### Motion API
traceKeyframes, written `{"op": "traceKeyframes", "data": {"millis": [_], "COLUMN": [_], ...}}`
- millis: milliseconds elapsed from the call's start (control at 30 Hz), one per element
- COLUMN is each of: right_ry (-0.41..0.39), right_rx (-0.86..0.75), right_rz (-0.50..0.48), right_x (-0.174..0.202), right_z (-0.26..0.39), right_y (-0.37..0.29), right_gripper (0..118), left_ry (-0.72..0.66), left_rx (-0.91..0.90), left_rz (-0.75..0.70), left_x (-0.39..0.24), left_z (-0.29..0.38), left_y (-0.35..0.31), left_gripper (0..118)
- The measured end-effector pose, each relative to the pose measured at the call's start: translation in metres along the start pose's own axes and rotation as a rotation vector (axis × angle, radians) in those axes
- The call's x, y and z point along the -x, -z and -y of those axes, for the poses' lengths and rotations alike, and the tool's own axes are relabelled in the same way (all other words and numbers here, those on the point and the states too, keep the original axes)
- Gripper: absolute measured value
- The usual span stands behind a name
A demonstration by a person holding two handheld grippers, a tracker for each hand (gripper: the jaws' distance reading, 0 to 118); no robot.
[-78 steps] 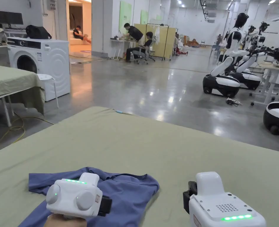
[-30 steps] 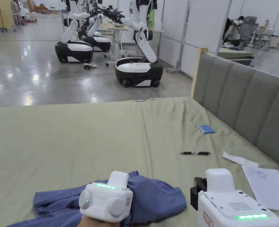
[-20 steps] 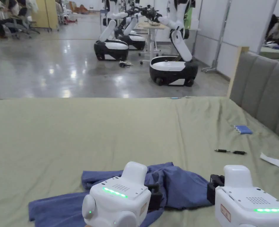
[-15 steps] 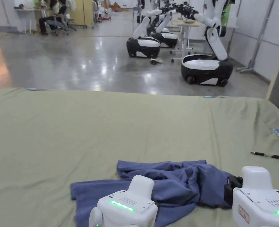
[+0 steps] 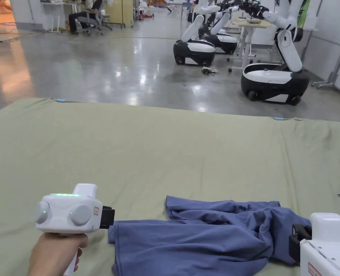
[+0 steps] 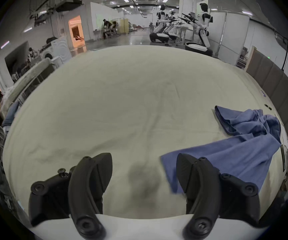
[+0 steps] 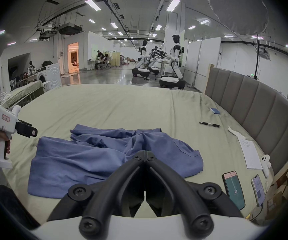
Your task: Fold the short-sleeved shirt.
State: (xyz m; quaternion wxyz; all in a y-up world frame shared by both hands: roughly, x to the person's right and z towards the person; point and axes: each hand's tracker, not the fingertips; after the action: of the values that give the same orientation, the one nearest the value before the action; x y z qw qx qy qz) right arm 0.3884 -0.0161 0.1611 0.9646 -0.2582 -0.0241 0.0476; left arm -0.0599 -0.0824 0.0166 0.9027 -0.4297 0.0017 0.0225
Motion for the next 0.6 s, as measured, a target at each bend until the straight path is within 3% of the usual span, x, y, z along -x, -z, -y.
{"op": "traceKeyframes", "data": {"millis": [200, 233, 300, 333, 467, 533, 600], "right_ry": [-0.016, -0.016, -0.009, -0.008, -0.006, 0.046, 0.096], "right_rx": [0.051, 0.056, 0.074, 0.084, 0.145, 0.203, 0.246], "right_rz": [0.05, 0.06, 0.084, 0.093, 0.153, 0.176, 0.165], "right_x": [-0.015, -0.02, -0.032, -0.039, -0.081, -0.11, -0.136], "right_z": [0.008, 0.009, 0.01, 0.01, 0.009, 0.013, 0.019], "right_y": [0.01, 0.011, 0.013, 0.015, 0.035, 0.055, 0.081], "right_gripper": [0, 0, 0, 0, 0, 0, 27], "left_ry": [0.145, 0.197, 0.222, 0.205, 0.205, 0.168, 0.166], "left_rx": [0.125, 0.098, 0.079, 0.07, 0.004, -0.073, -0.12], "left_rz": [-0.005, -0.033, 0.005, -0.001, 0.029, 0.056, 0.085], "left_x": [-0.05, -0.057, -0.057, -0.06, -0.054, -0.059, -0.062], "left_z": [0.012, 0.017, 0.017, 0.017, 0.013, 0.008, 0.003], "left_y": [0.026, 0.022, 0.02, 0.016, -0.003, -0.04, -0.064], "left_gripper": [74, 67, 17, 11, 9, 9, 9]}}
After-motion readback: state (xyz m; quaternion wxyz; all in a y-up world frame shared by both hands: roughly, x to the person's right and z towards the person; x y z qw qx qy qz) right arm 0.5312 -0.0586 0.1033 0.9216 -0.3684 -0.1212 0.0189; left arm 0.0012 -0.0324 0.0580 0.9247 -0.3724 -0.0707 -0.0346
